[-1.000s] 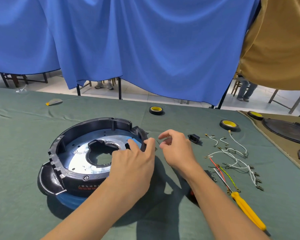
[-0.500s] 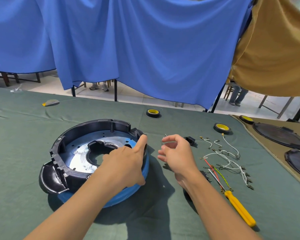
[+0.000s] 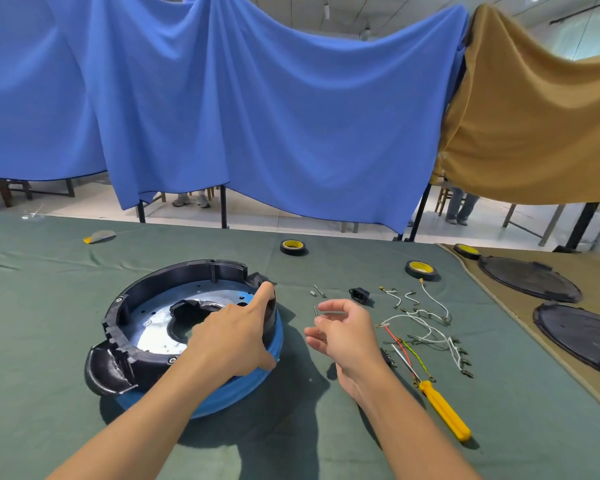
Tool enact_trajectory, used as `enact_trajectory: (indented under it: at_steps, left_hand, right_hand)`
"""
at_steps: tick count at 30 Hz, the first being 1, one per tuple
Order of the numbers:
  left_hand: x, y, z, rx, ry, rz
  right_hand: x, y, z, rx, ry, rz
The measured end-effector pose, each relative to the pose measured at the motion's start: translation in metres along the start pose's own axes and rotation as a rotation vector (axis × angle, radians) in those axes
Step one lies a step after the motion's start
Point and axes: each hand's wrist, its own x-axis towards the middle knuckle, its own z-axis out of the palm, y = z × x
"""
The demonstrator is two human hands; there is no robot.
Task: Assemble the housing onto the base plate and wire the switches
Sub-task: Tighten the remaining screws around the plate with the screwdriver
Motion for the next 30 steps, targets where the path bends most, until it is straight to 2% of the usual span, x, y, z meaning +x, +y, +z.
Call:
enact_trajectory:
  at_steps: [6,12,19,24,26,30]
  left_hand:
    - [-0.004,-0.003,-0.052,-0.337,0.156,0.015]
    - [-0.030,-0.005,-0.111,-0.896,0.274,0.117]
    - [-0.056,-0.022,-0.129,-1.404,0.072,0.172]
    - [-0.049,-0.047,-0.096,-1.745,-0.096,0.092]
    - [-0.049,-0.056,-0.082,-1.801,-0.207,0.063]
    - [-0.045,-0.072,-0.053,-1.876,-0.324,0.009]
  right_hand:
    - [-0.013,-0.016,-0.008,0.110,-0.011,-0.014]
    - [-0.026,-0.045,-0.020,0.177,-0.006,-0.100]
    - [-0.050,-0.078,-0.025,0.137,-0.039,-0.317]
    - [-0.068,-0.094,-0.020,0.091,-0.069,-0.456]
    - [-0.072,-0.097,-0.016,0.052,-0.078,-0.514]
    - [-0.072,-0.103,-0.003,-0.071,-0.127,-0.593]
